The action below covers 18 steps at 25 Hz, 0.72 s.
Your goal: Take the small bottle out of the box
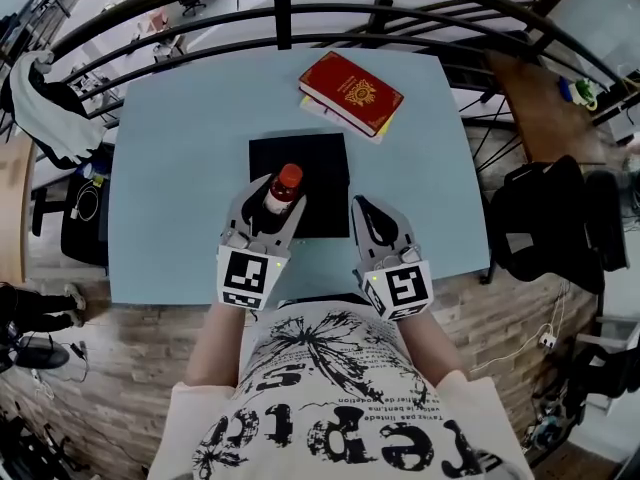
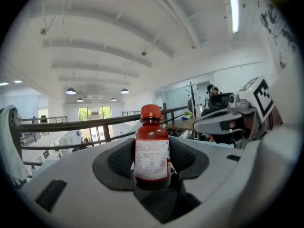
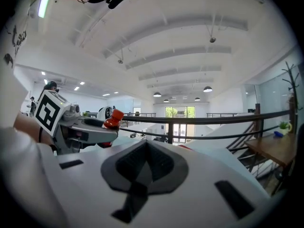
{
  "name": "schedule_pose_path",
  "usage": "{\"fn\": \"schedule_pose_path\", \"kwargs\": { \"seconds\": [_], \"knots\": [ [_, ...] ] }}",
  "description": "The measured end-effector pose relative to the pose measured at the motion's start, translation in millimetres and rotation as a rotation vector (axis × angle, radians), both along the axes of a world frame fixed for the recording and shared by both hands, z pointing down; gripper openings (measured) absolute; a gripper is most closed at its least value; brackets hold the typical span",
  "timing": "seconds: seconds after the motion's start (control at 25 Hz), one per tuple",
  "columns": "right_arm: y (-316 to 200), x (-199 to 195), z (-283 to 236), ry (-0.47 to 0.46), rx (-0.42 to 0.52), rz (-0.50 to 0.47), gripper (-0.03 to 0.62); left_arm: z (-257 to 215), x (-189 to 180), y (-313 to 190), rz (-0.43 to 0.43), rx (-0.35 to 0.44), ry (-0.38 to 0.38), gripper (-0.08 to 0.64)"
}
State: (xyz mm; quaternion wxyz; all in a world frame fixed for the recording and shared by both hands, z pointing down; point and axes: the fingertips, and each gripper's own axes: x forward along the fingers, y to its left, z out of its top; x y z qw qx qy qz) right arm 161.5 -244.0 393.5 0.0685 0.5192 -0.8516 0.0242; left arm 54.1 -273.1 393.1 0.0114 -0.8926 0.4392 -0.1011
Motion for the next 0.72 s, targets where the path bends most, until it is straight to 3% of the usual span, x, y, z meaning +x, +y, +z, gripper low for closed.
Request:
{"fn": "schedule_pose_path", "kwargs": {
  "seconds": [0.24, 0.72],
  "knots": [
    [1, -12, -18, -0.021, 0.063, -0.035, 0.009, -34, -28, 14, -0.046, 0.099, 0.113, 0.23],
    [-2, -25, -31, 0.006, 0.109, -0.056, 0.008, -44, -40, 28, -0.042, 0.13, 0.128, 0.23]
  ]
}}
